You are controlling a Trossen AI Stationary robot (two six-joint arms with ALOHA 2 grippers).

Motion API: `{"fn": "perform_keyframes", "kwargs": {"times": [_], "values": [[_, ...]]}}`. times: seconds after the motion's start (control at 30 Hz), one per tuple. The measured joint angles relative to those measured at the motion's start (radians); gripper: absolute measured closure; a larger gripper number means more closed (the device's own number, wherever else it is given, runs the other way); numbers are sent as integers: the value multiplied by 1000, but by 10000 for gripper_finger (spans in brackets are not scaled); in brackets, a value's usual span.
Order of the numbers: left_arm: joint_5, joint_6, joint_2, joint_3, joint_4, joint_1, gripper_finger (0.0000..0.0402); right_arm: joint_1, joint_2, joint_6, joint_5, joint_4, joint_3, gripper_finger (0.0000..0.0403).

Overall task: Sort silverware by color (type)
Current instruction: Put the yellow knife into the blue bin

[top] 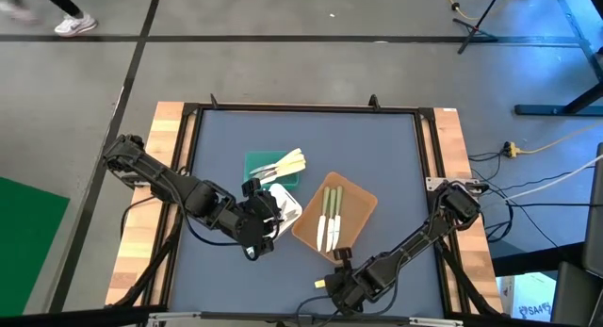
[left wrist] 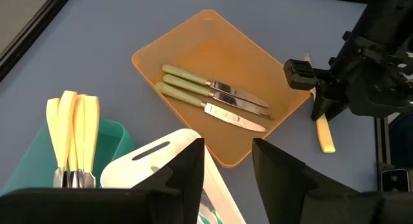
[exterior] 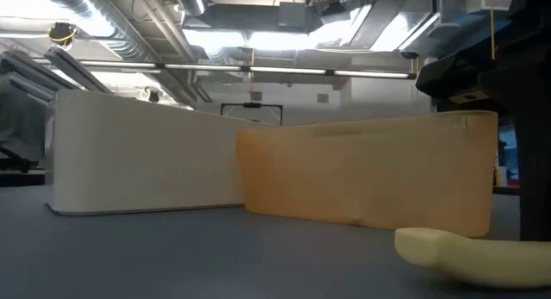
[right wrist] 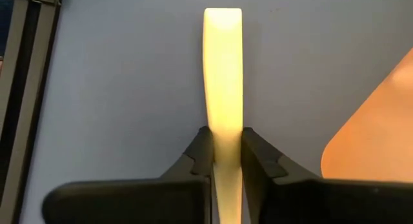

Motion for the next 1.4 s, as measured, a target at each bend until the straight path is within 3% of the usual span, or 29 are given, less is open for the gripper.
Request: {"fn": "perform_keyframes", "kwargs": {"times": [0.5,0.93,1.4], "values": [[7,0,0,0,0,-13,277,0,-21,0,18,-6,-2,373],[7,0,0,0,0,-67,277,0,-26,-15,22,-166,149,373],[7,0,0,0,-8,-167,277,-24,-27,-193,231,-459,410,372]]}}
